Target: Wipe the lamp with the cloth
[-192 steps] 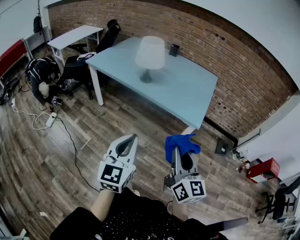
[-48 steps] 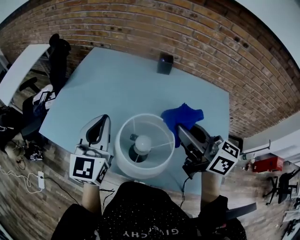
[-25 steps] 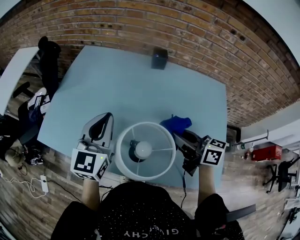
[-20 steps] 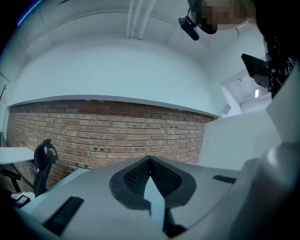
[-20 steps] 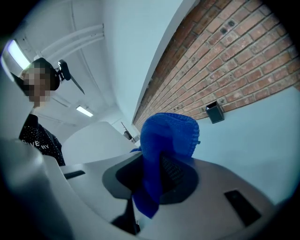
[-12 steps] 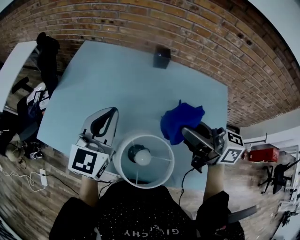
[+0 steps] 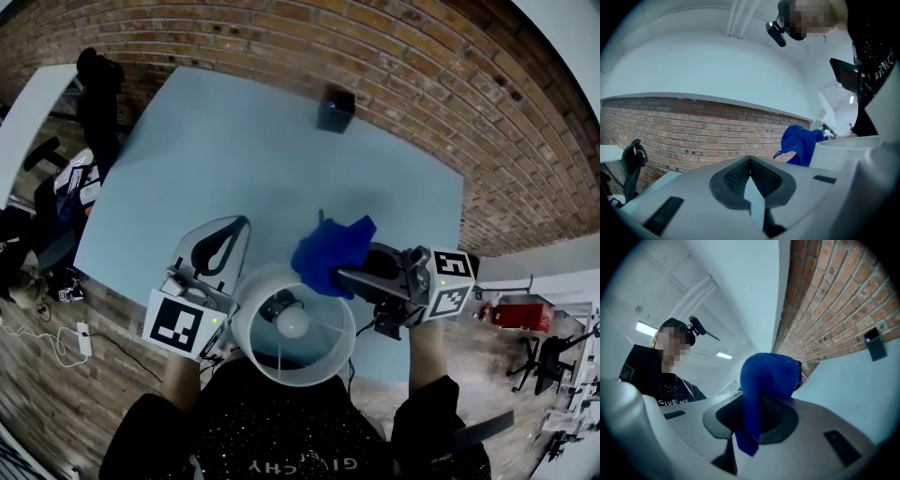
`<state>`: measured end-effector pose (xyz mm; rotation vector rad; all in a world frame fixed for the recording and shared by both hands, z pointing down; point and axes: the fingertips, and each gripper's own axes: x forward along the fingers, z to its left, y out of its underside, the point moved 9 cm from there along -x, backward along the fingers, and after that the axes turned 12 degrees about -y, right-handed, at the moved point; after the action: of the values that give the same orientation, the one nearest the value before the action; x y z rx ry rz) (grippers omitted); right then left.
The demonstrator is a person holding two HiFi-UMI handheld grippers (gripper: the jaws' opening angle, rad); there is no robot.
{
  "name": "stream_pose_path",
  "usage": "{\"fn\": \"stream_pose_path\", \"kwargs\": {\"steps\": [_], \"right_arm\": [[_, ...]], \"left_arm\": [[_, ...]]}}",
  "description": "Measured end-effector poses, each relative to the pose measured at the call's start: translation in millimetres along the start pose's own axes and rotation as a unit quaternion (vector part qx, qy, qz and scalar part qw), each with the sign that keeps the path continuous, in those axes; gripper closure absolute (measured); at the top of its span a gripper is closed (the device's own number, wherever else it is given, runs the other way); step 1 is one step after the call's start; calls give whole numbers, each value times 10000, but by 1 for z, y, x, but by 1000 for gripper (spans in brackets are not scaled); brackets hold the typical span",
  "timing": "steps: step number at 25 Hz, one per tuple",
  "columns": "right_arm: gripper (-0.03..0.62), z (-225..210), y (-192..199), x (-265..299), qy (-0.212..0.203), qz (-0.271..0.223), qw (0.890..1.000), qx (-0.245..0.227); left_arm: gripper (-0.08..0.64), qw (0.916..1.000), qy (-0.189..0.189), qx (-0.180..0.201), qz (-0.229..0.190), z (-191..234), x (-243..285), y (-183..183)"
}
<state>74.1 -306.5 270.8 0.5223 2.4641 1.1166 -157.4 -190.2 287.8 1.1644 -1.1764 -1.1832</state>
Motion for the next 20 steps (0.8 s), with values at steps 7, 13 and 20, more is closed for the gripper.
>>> {"fn": "stream_pose_path", "kwargs": {"steps": [7,13,20], "right_arm": [[518,-33,26,-4,367,388,9984,173],[518,-56,38,-9,494,705,9957,330],[518,-82,52,-14,687,886,9916,643]], "left_arm": [[551,9997,-160,-99,146,8,-8,18],[551,9996,-203,-90,178,7,-9,26],[551,9992,-246,-50,296,9,-12,35]]}}
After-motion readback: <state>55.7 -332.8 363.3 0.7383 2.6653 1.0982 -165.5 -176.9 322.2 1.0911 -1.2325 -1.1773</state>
